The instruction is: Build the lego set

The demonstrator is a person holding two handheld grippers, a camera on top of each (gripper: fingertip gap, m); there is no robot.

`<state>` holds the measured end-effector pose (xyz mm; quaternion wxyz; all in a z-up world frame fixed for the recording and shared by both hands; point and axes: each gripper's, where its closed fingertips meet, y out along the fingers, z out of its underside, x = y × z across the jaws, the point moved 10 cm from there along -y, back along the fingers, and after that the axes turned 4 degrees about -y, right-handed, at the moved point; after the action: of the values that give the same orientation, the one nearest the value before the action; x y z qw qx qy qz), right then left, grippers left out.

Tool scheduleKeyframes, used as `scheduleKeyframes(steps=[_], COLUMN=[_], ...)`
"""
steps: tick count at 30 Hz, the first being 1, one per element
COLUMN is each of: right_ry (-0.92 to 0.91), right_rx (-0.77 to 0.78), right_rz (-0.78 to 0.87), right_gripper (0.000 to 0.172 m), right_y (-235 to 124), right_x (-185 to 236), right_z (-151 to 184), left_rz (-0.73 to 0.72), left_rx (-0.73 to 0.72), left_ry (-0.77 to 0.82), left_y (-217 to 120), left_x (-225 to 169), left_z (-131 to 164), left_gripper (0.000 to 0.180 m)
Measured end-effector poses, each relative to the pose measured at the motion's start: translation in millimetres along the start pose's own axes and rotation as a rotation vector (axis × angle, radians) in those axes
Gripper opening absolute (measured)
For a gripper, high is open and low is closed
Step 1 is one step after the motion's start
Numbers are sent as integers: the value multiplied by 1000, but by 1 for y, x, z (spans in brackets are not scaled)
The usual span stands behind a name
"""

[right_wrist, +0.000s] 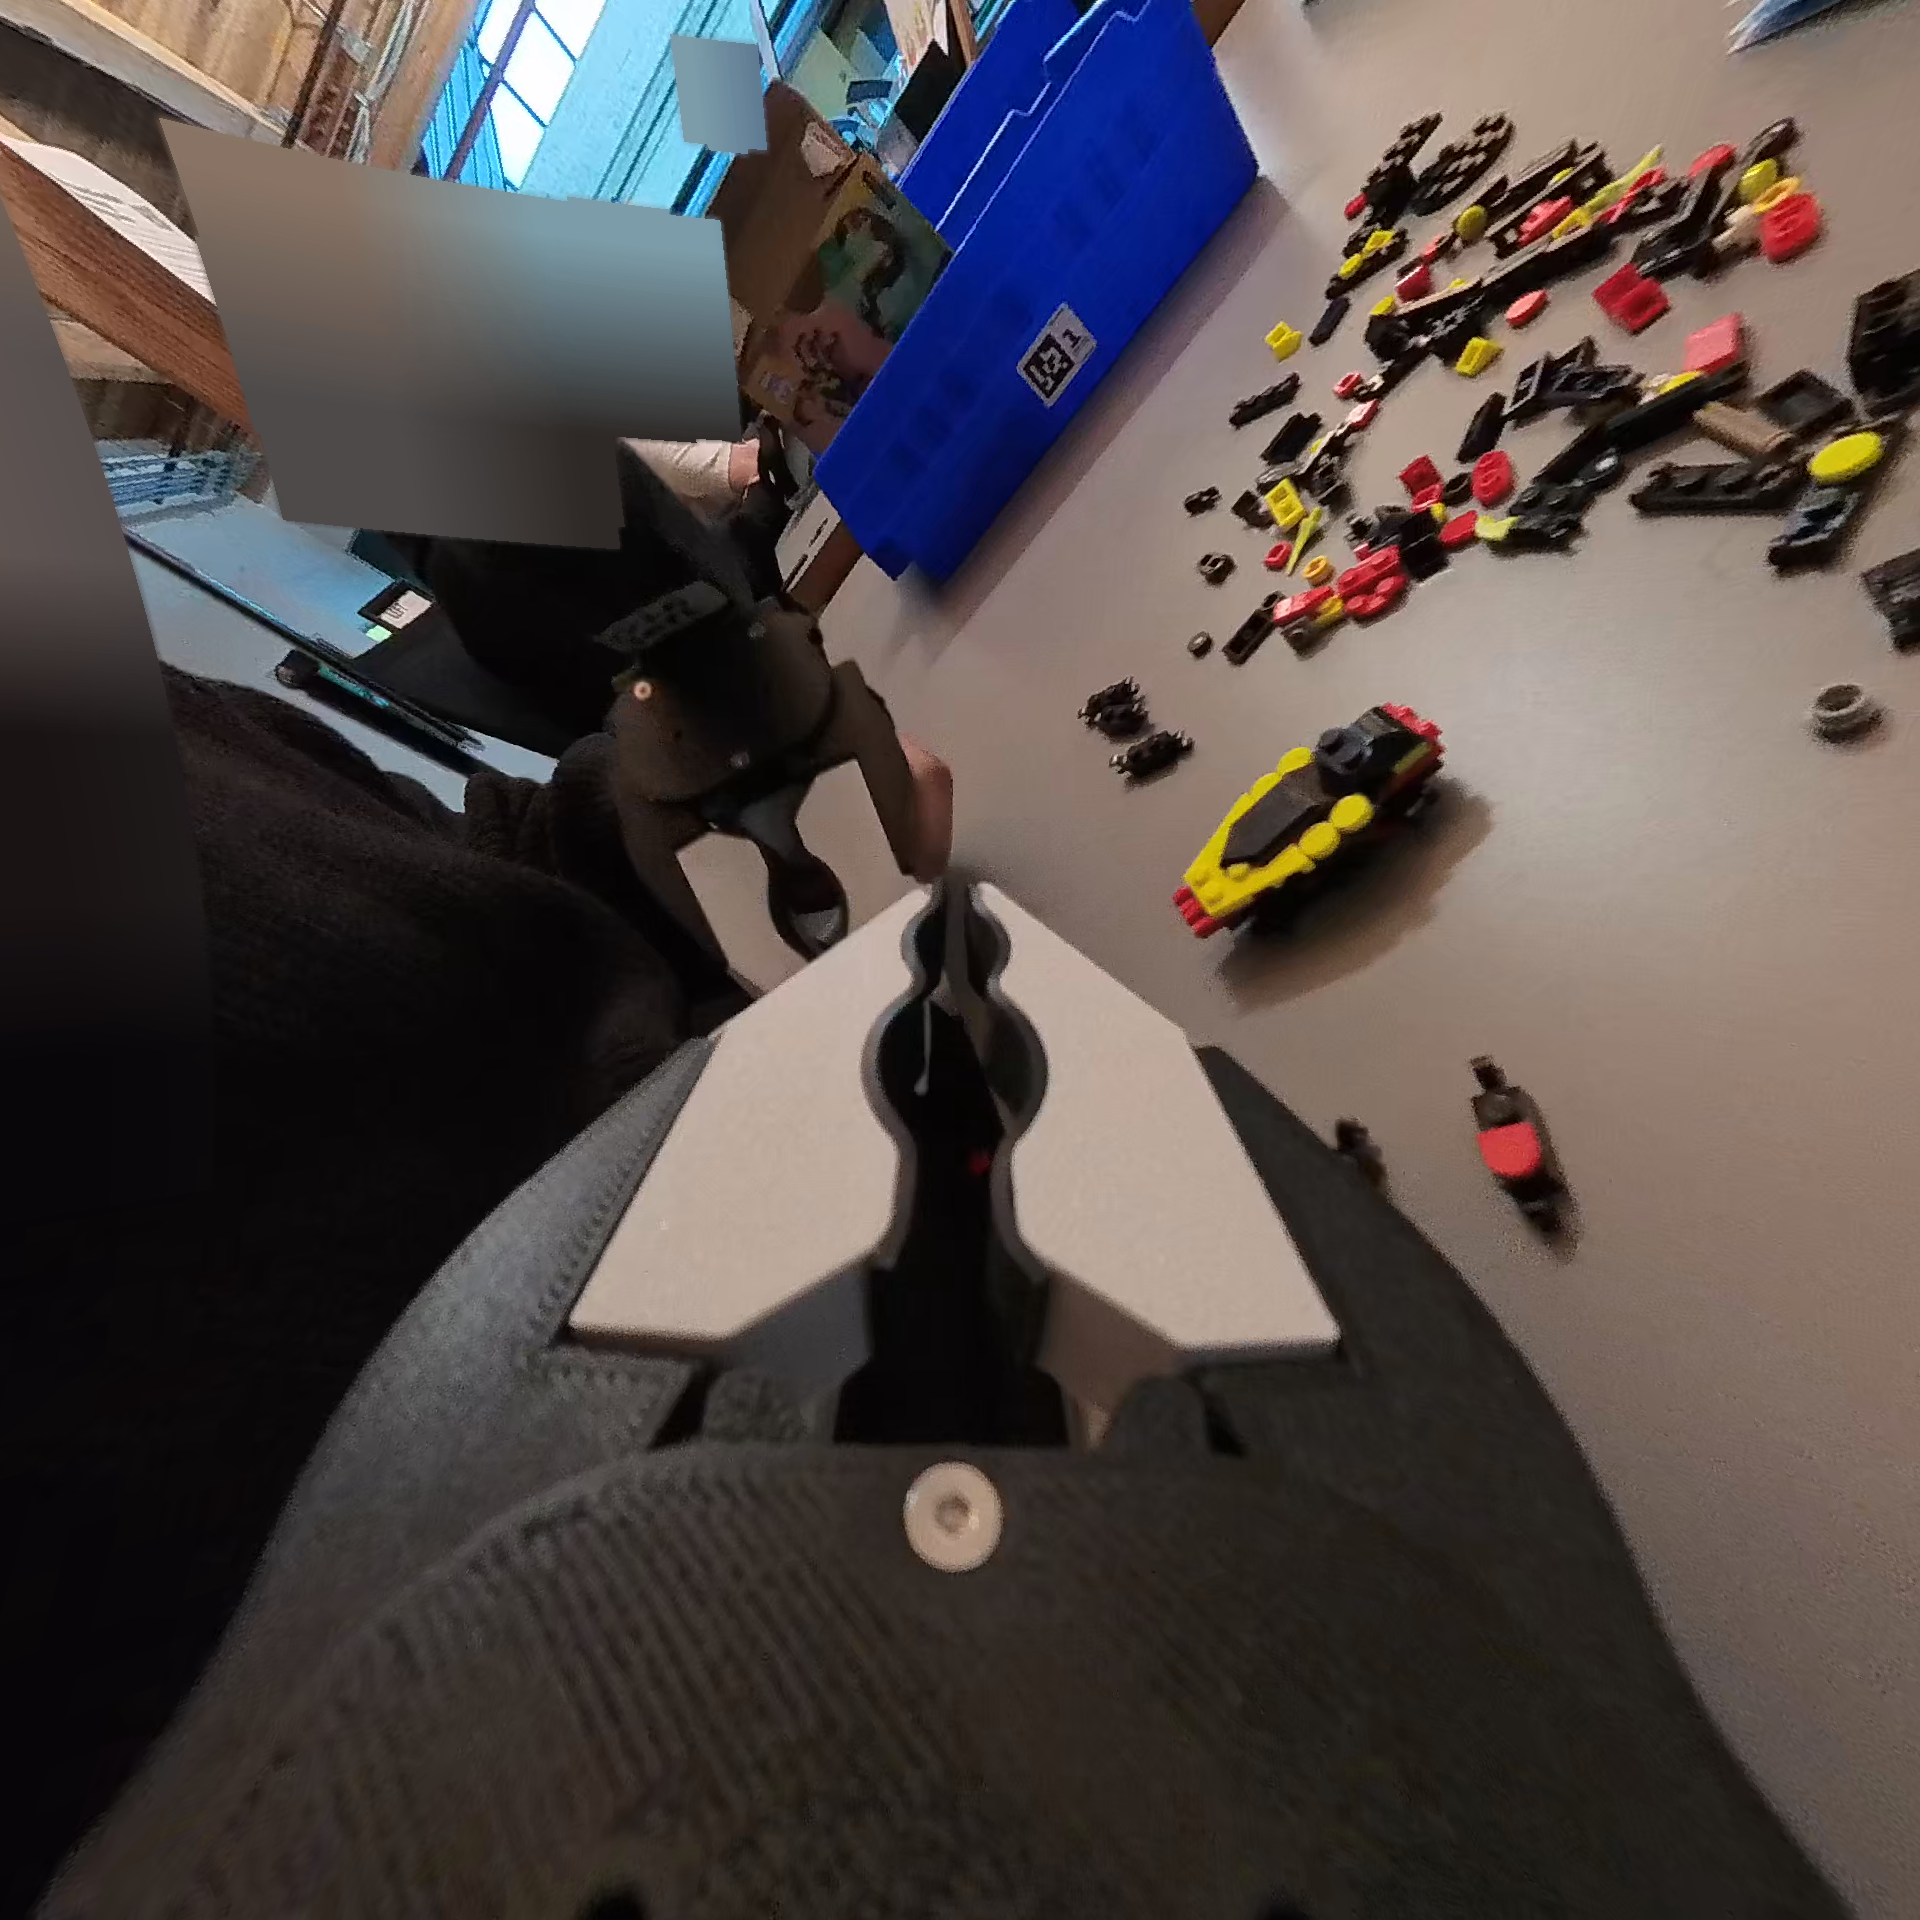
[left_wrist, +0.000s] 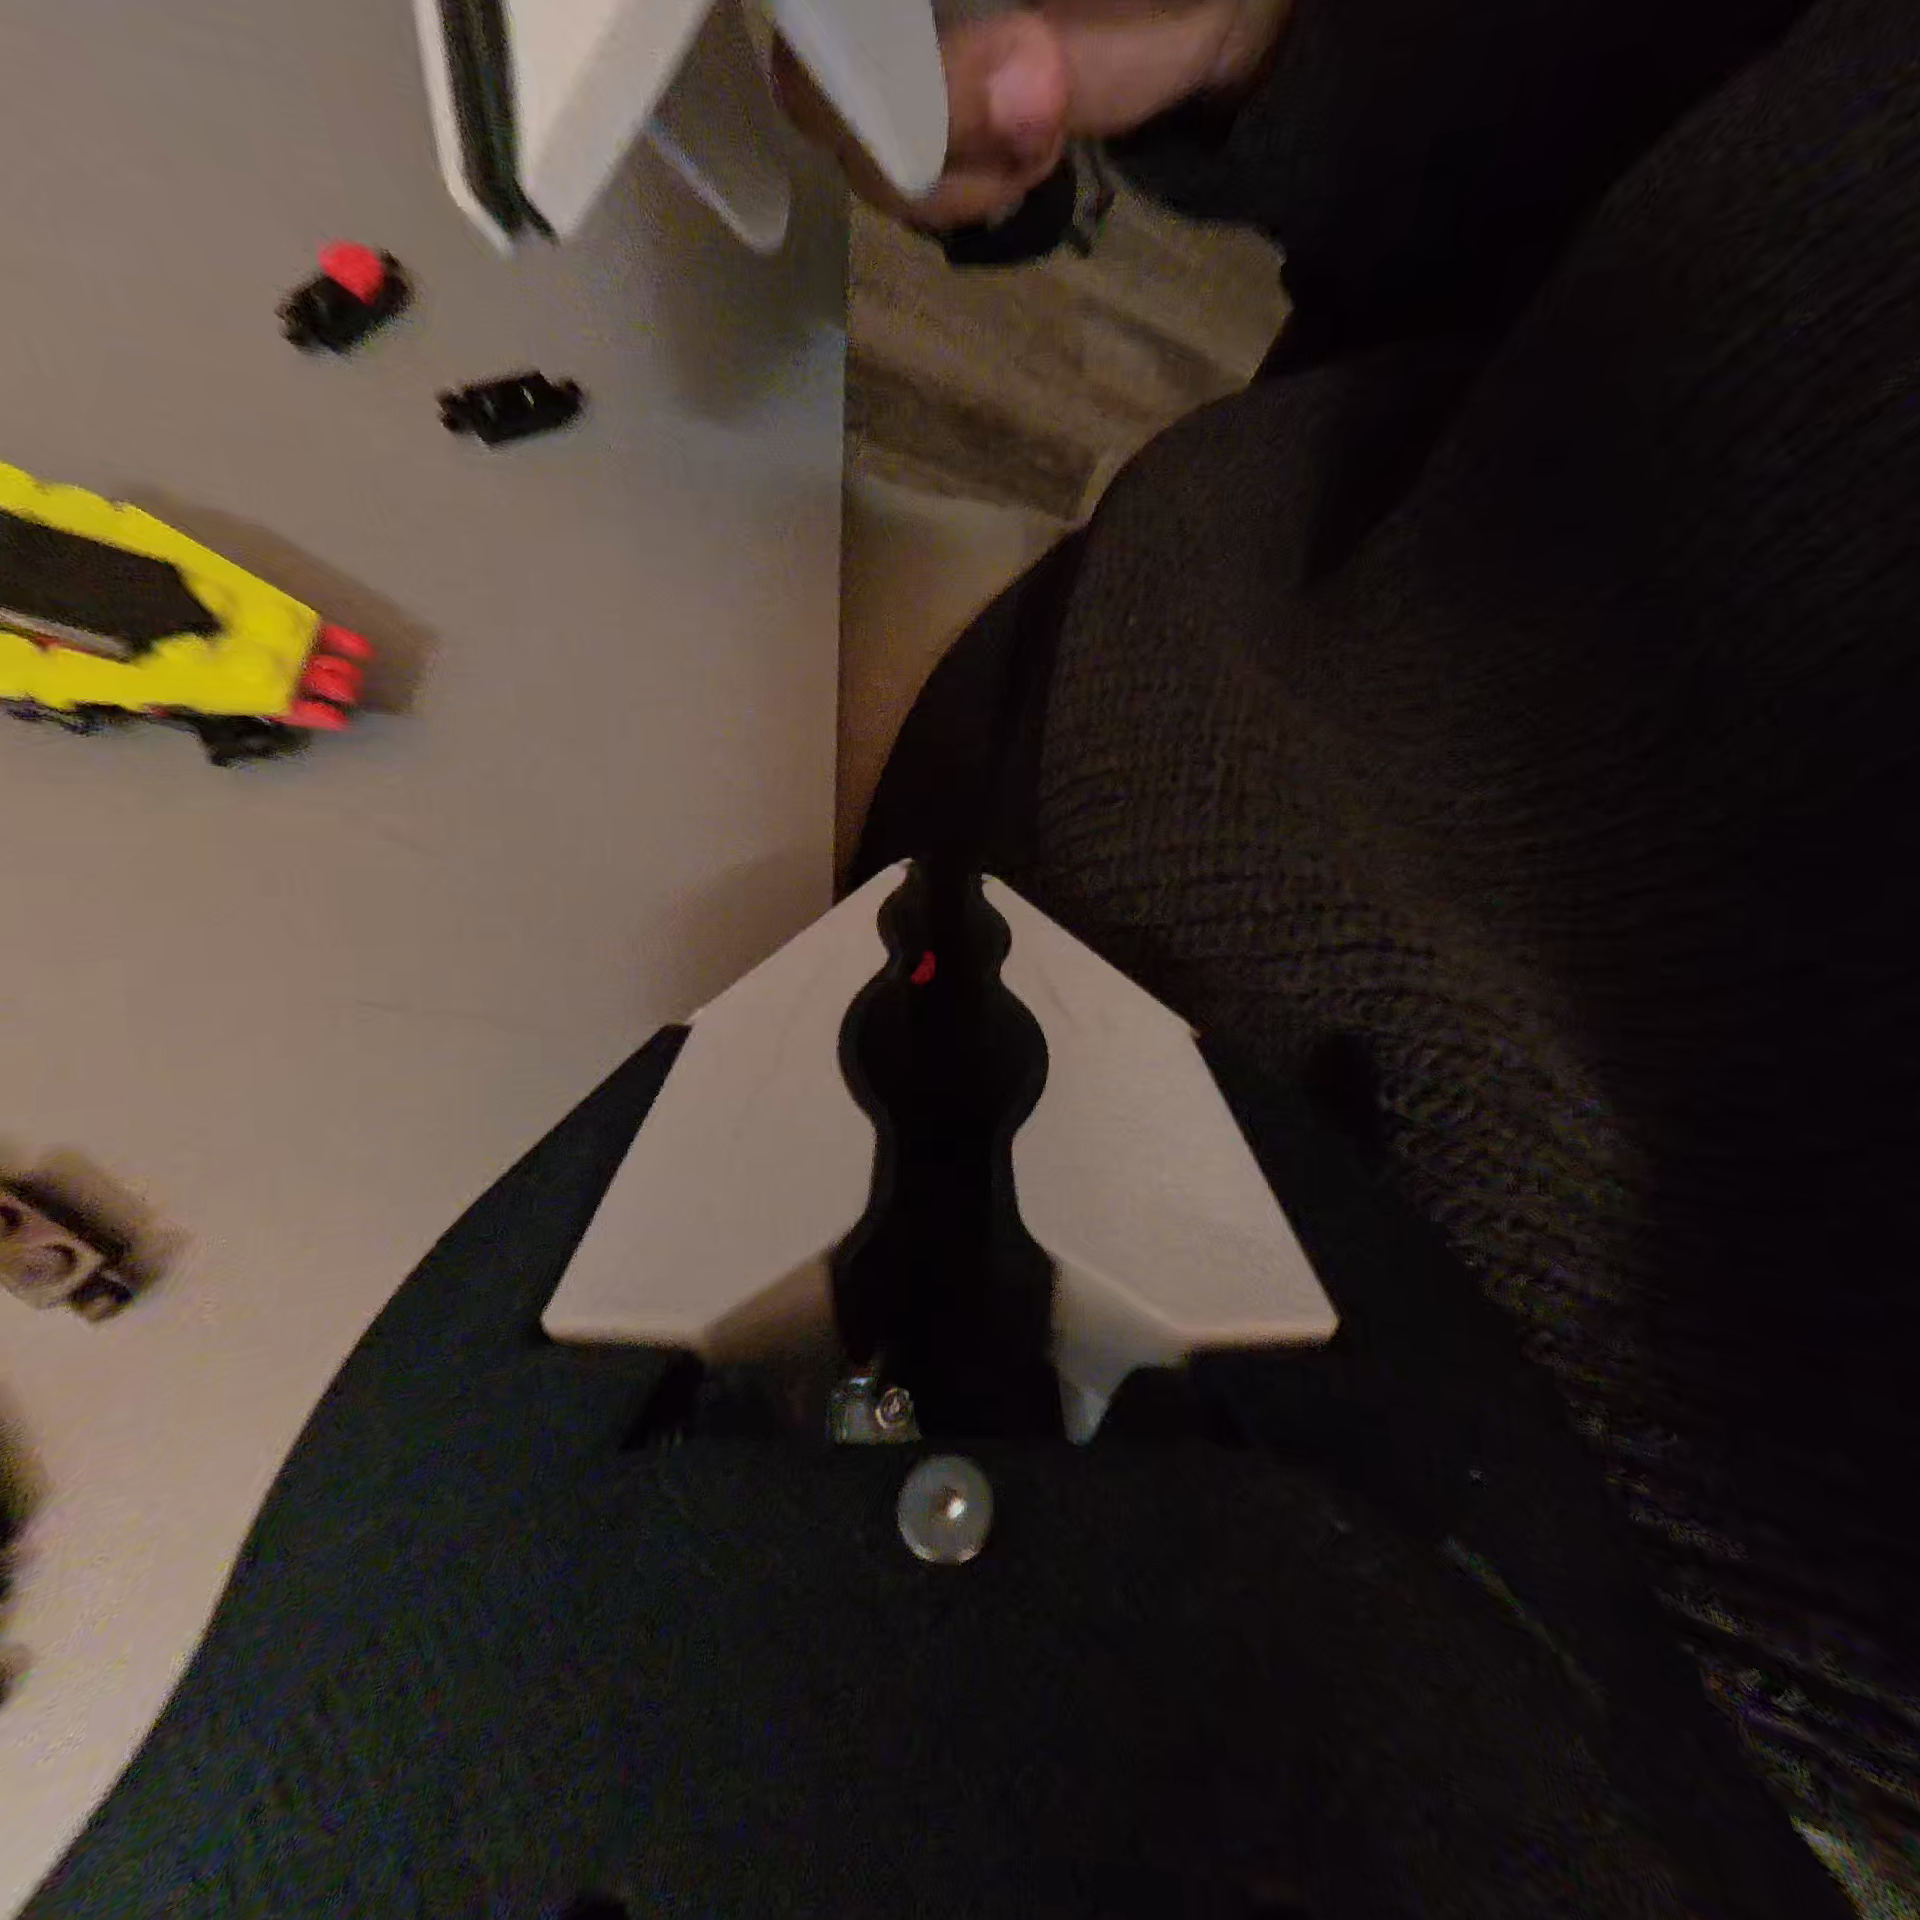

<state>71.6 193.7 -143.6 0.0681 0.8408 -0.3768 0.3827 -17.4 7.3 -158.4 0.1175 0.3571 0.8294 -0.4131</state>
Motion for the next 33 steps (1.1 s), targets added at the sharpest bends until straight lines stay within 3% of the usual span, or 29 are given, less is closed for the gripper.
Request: scheduleKeyframes(steps=[1,6,11,22,29,33], right_ry=[-5,-5,49,4,5,-76], right_rx=[0,13,1,-20,-17,40], right_rz=[0,11,-10,-30,-15,29], right_gripper=[0,1,2,2,2,2], right_y=[-1,-8,-19,-38,-38,-32], right_x=[3,15,29,57,54,55], right_z=[2,19,43,57,56,58], left_rz=[-14,-104,-81,-84,-74,-43], left_rx=[26,111,159,170,115,-65], left_ry=[11,37,7,2,-66,-171], left_y=[3,24,48,72,63,47], left_x=[-4,-24,-43,-64,-53,-45], left_z=[4,20,37,42,39,25], left_gripper=[6,7,7,5,3,3])
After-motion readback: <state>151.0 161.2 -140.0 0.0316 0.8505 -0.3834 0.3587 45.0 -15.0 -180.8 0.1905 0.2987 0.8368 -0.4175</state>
